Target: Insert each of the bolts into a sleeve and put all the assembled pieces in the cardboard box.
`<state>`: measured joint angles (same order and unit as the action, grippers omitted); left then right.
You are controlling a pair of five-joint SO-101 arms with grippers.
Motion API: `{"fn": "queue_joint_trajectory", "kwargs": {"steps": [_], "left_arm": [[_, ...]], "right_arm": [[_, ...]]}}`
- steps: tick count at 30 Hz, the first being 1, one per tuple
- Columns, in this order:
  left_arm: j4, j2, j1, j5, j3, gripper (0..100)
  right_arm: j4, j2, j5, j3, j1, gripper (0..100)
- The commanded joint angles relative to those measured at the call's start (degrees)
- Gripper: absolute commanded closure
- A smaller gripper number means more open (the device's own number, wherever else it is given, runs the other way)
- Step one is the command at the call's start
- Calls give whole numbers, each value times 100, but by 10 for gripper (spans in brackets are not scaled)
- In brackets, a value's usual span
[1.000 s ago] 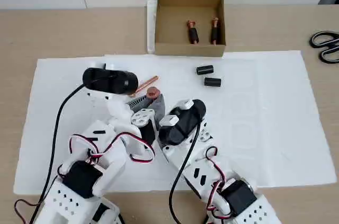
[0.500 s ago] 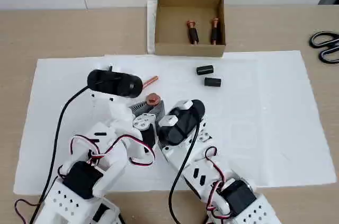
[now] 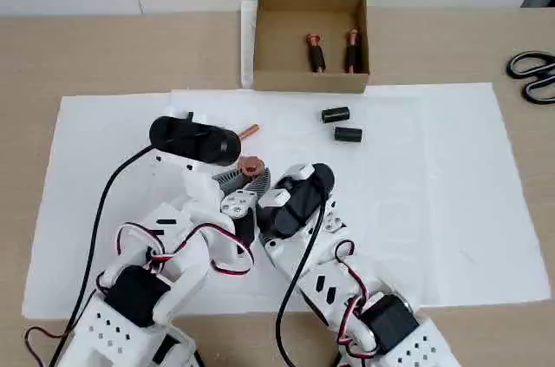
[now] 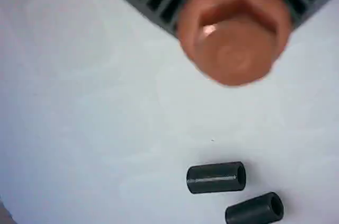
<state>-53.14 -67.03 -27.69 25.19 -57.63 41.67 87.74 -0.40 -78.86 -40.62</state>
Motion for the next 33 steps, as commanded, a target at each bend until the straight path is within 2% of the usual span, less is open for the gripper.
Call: {"fn": "queue_joint_trajectory", "kwargs": {"steps": [1, 25, 33], "left_arm": [[-273, 18, 53, -105, 13, 994], [-659, 18, 35, -105, 31, 994], [-229, 18, 26, -97, -22, 994]], "right_arm": [[-127, 101, -35, 44, 13, 994], [-127, 101, -26, 44, 22, 994], [-127, 101, -18, 44, 22, 994]]}}
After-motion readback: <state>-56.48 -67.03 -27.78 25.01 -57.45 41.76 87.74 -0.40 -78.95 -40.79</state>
